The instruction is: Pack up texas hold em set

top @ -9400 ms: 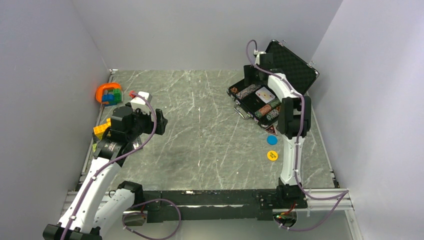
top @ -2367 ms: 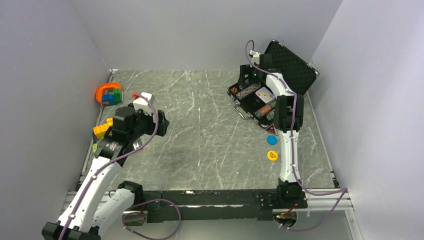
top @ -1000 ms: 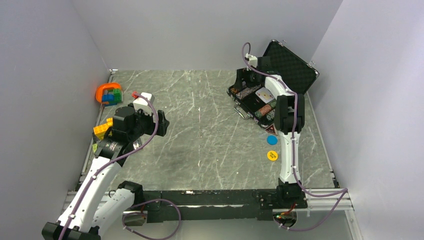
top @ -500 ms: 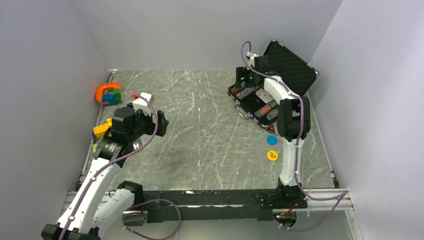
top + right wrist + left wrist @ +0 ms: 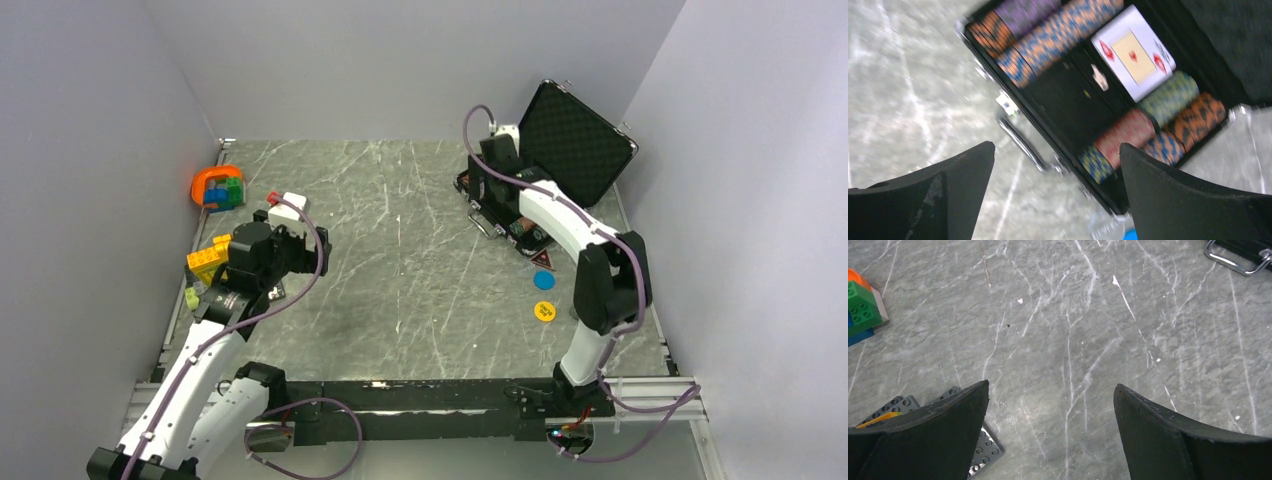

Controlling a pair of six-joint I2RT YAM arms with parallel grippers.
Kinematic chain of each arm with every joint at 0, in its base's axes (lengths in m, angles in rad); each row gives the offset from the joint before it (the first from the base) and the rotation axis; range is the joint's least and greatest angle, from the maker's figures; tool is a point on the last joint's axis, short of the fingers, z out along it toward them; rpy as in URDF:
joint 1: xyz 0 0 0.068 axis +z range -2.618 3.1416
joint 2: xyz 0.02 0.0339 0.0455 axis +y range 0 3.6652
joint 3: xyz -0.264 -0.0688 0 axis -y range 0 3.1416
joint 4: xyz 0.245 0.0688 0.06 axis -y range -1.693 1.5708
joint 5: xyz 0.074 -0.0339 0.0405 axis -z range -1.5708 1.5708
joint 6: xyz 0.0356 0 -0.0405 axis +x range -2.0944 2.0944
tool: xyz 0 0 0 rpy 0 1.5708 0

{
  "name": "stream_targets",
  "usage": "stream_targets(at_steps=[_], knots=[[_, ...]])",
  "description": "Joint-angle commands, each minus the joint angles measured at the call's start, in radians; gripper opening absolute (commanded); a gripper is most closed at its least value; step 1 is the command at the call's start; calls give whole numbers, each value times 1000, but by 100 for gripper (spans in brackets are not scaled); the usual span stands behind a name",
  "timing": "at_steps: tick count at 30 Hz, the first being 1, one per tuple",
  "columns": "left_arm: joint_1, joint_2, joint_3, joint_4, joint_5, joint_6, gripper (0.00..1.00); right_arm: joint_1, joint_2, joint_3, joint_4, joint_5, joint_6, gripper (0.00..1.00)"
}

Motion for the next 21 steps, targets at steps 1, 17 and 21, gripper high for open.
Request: stream_targets(at_steps=[1,17,21], knots=[[-3,-44,-28,66,-57,36,98,-17,-167,-158,-38,120,65,100],[-3,12,-33,73,-54,19,98,-293,-503,-635,-216,117,372,99],[-3,14,-35,81,-34,17,98,-298,-551,-663,-295,206,478,99]])
